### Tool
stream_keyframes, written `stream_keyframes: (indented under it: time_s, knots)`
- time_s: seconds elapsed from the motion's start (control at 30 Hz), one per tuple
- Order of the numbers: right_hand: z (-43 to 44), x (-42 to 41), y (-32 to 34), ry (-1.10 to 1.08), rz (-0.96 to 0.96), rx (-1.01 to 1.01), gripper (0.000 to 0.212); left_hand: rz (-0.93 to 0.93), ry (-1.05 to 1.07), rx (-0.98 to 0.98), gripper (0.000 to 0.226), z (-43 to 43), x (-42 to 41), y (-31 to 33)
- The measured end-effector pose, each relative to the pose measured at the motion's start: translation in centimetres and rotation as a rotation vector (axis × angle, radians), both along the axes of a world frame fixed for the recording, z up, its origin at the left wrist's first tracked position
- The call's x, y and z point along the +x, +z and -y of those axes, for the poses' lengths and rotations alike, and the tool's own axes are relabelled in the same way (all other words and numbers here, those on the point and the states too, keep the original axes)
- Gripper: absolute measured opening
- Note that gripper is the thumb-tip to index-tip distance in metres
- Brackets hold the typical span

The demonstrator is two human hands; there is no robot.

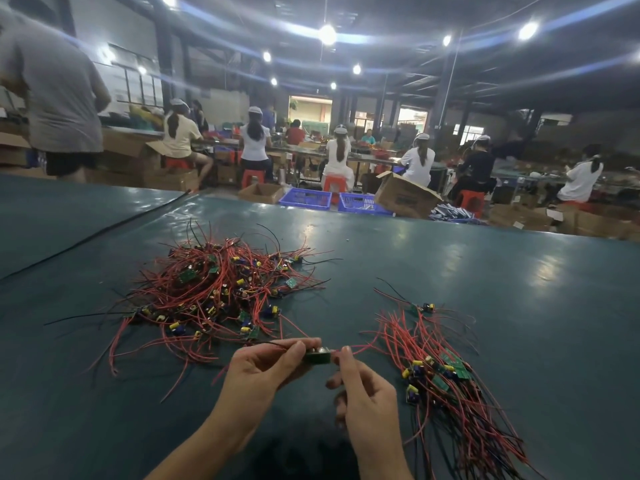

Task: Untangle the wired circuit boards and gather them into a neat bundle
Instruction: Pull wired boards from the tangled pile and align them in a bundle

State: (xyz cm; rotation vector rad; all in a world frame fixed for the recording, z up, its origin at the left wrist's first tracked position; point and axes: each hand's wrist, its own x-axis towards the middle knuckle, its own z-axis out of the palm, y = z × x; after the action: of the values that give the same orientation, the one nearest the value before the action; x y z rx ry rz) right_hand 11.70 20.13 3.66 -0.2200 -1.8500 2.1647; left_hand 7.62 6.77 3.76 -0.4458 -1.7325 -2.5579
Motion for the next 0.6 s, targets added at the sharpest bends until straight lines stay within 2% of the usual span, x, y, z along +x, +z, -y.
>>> stream_keyframes:
  time_s: [0.1, 0.17, 0.3, 0.4, 0.5, 0.6]
  knots:
    - [-0.2, -0.2, 0.0, -0.054, 0.058, -0.107, 0.025, -0.108, -0.06, -0.102, 0.021, 0.1, 0.4, 0.2]
    - [-0.2, -0.3, 0.0, -0.076, 0.064, -0.161, 0.023, -0.108, -0.092, -0.123, 0.023, 0.0, 0.5, 0.2]
    - [0.1, -0.1, 0.3, 0.0, 0.001, -0.241, 0.019, 0.139, -0.043, -0.072, 0.036, -0.9, 0.6, 0.1]
    - [0.4, 0.0, 0.3, 0.078, -0.049, -0.25, 0.022, 0.265, -0.12, -0.178, 0.053, -1.1, 0.8, 0.2]
    - [0.4, -0.1, 0.0, 0.13, -0.082, -0.231, 0.022, 0.323, -0.187, -0.221, 0.058, -1.0, 1.1, 0.4]
    - [0.3, -0.3, -0.1, 0.079, -0.083, -0.168, 0.022, 0.291, -0.173, -0.206, 0.05, -1.1, 1.2, 0.3]
